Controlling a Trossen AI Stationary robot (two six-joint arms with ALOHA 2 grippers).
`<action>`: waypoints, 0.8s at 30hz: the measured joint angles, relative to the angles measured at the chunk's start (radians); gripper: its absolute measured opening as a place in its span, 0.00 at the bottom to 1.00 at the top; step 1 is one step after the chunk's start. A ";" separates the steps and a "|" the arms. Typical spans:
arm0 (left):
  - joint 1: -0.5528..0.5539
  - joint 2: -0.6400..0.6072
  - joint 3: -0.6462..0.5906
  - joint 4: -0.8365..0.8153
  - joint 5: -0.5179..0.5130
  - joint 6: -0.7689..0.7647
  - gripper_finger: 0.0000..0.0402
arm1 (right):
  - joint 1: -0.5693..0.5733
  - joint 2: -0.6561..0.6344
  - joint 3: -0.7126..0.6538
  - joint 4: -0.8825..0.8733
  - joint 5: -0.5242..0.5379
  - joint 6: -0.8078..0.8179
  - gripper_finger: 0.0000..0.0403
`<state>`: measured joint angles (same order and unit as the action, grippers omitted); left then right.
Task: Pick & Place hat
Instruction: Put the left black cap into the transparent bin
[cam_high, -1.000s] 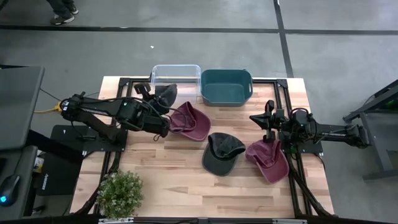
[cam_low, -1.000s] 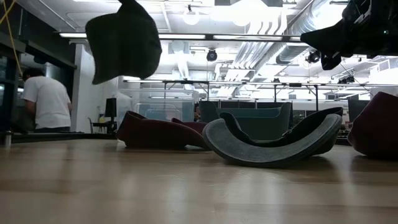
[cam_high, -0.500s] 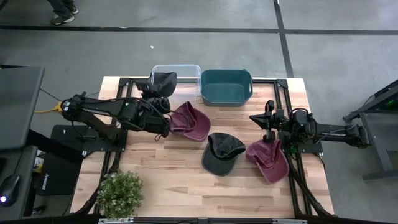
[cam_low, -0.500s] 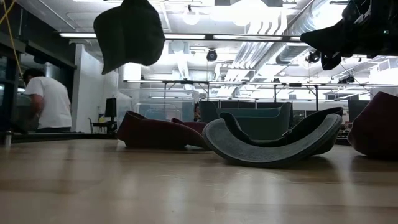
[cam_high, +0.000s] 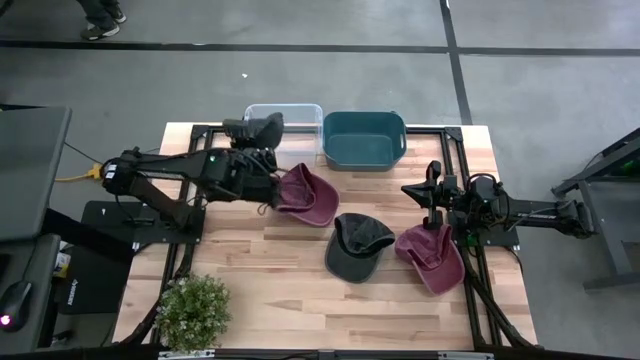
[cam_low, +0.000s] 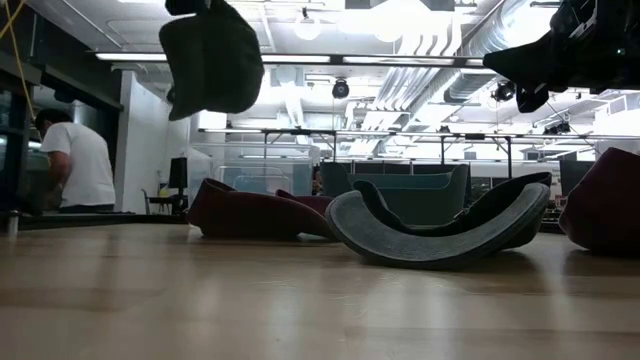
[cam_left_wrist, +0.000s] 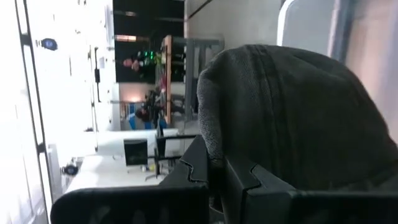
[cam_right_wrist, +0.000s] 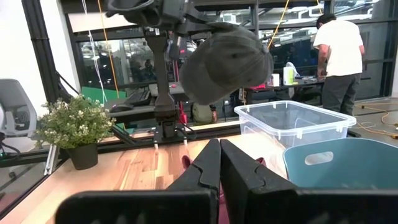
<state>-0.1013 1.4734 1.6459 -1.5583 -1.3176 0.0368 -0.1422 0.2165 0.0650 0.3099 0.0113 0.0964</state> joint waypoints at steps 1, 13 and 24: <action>0.016 0.002 0.000 0.008 -0.003 0.004 0.00 | 0.000 0.000 0.000 0.000 0.000 0.000 0.00; 0.136 0.015 0.000 0.271 0.018 0.286 0.00 | 0.000 0.000 0.000 0.000 0.000 0.000 0.00; 0.184 0.051 0.001 0.465 -0.053 0.470 0.00 | 0.000 0.000 0.000 0.000 0.000 0.000 0.00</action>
<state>0.0827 1.5242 1.6471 -1.0937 -1.3710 0.5064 -0.1423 0.2165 0.0650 0.3099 0.0114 0.0965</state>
